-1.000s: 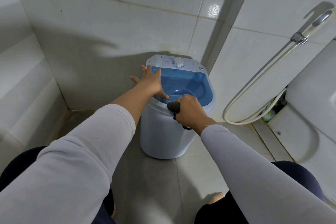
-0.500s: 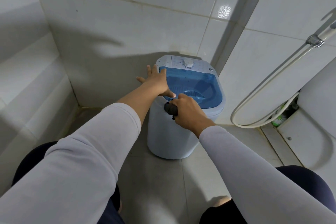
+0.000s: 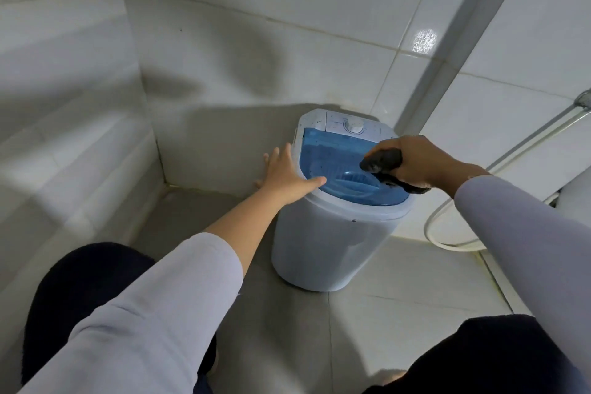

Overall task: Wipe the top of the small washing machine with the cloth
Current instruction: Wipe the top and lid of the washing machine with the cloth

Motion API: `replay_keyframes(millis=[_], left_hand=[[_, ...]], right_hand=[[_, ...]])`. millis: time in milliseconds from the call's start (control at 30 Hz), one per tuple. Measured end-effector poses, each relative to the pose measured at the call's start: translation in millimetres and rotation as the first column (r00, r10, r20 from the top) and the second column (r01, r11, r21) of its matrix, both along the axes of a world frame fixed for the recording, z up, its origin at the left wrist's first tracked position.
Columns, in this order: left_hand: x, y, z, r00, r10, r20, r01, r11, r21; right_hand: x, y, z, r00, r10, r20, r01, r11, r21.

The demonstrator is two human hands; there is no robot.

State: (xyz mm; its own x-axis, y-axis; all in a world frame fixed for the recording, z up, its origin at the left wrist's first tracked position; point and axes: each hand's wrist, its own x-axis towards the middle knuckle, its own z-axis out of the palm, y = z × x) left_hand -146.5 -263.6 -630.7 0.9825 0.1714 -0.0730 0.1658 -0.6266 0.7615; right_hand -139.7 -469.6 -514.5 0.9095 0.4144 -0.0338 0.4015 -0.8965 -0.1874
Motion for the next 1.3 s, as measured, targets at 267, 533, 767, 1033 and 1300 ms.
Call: replay_keyframes(millis=[267, 533, 767, 1033, 1300], left_hand=[[-26, -24, -25, 0.997, 0.048, -0.056, -0.056, 0.987, -0.153], [-27, -34, -36, 0.991, 0.108, -0.076, -0.122, 0.969, -0.213], [-23, -35, -48, 0.983, 0.155, -0.102, -0.178, 0.944, -0.279], [-18, -30, -51, 0.98, 0.133, -0.15, -0.171, 0.944, -0.28], [-11, -24, -50, 0.981, 0.089, -0.173, -0.131, 0.959, -0.251]], right_hand=[[35, 10, 2, 0.96, 0.276, 0.036, -0.268, 0.951, -0.155], [70, 27, -19, 0.755, 0.654, -0.045, -0.653, 0.745, -0.133], [76, 40, -49, 0.476, 0.877, -0.071, -0.87, 0.457, -0.186], [89, 39, -67, 0.341, 0.94, -0.007, -0.917, 0.331, -0.222], [103, 54, -77, 0.382, 0.922, 0.067, -0.907, 0.388, -0.165]])
